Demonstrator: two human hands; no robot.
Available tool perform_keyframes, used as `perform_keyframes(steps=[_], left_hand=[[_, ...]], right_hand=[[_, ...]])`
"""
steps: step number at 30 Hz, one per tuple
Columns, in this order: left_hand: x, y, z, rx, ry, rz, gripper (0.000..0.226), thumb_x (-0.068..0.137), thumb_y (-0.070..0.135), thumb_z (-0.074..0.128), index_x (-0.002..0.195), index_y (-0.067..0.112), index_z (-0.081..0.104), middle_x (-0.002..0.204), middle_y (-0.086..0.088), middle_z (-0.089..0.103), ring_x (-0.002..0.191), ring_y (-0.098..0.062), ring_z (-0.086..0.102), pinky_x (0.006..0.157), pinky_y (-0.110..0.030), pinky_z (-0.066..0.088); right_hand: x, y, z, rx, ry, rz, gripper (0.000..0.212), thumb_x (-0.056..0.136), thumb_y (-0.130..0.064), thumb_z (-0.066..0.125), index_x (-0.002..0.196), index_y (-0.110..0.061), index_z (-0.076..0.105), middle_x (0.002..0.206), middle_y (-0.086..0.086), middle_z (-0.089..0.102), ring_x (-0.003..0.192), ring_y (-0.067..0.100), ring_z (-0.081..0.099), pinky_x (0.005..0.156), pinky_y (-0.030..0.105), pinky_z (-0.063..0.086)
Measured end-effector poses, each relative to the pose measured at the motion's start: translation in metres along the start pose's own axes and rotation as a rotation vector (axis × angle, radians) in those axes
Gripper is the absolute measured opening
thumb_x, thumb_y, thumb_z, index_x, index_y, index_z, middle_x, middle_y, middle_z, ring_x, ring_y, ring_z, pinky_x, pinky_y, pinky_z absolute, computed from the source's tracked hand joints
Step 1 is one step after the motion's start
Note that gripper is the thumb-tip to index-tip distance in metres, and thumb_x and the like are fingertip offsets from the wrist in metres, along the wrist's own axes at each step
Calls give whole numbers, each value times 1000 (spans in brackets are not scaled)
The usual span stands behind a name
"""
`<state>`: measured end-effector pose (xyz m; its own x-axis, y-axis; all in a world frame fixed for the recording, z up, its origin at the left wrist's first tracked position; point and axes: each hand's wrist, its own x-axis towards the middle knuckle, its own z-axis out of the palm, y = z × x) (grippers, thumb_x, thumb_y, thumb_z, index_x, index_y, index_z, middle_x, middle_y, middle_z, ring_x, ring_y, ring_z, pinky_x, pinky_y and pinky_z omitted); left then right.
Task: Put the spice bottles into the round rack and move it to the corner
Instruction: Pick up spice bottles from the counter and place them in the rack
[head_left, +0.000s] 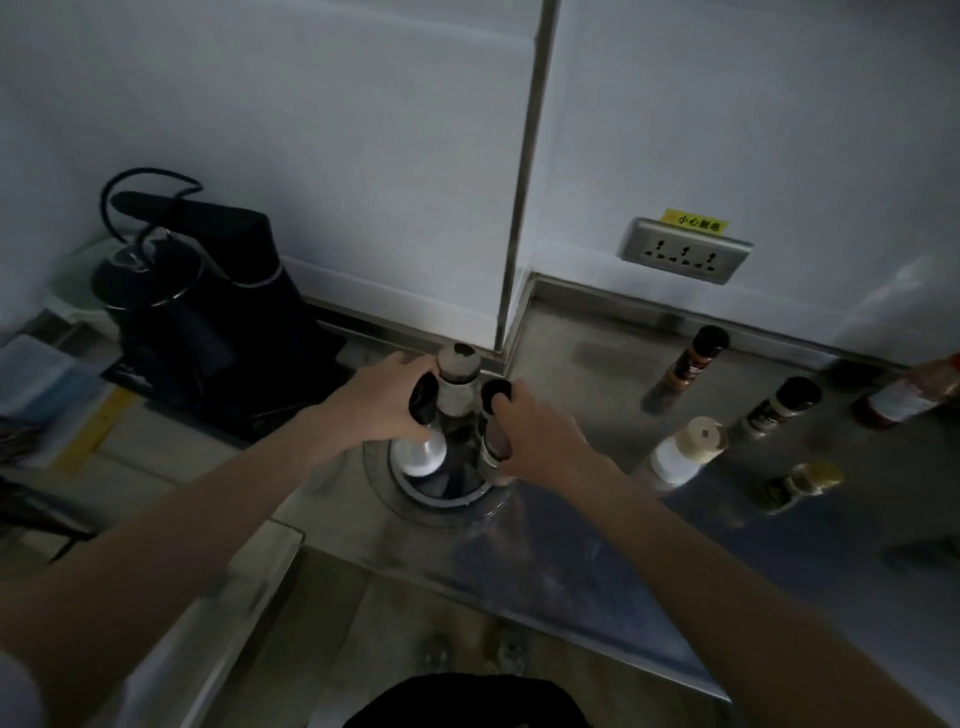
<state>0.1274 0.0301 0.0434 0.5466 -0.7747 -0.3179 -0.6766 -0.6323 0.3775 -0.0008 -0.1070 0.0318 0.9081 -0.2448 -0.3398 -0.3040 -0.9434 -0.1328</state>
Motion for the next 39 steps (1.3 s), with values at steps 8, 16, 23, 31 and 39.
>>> perform_keyframes(steps=[8, 16, 23, 31, 39], left_hand=[[26, -7, 21, 78, 79, -118, 68, 69, 29, 66, 129, 21, 33, 122, -17, 39, 101, -43, 53, 86, -51, 50], [16, 20, 8, 211, 243, -107, 76, 79, 28, 63, 141, 14, 21, 146, -16, 25, 131, -39, 28, 105, -50, 32], [28, 124, 30, 124, 369, 480, 46, 82, 13, 53, 127, 8, 43, 130, -14, 46, 118, -33, 45, 99, -44, 40], [88, 217, 98, 82, -13, 616, 69, 82, 14, 60, 142, 13, 26, 151, -12, 29, 135, -32, 33, 111, -45, 31], [111, 262, 140, 154, -73, 453, 55, 84, 14, 60, 132, 4, 37, 140, -19, 34, 124, -36, 40, 103, -39, 35]], right_hand=[[2, -7, 6, -126, 95, 72, 53, 85, -7, 58, 131, -13, 33, 126, 14, 47, 109, 35, 56, 78, 41, 49], [-1, 6, -14, 143, 42, 125, 34, 90, -24, 49, 122, -15, 48, 124, 13, 56, 113, 34, 55, 87, 40, 46], [-30, 107, -26, 259, 226, 490, 33, 85, -20, 56, 117, -14, 58, 126, 17, 58, 121, 35, 50, 99, 42, 44], [-99, 219, 18, 190, 86, 856, 50, 94, -15, 42, 141, -21, 31, 151, 15, 16, 137, 47, 17, 112, 55, 25], [-110, 260, 51, 250, 70, 661, 34, 88, -4, 48, 122, -3, 48, 128, 21, 38, 109, 42, 52, 96, 42, 44]])
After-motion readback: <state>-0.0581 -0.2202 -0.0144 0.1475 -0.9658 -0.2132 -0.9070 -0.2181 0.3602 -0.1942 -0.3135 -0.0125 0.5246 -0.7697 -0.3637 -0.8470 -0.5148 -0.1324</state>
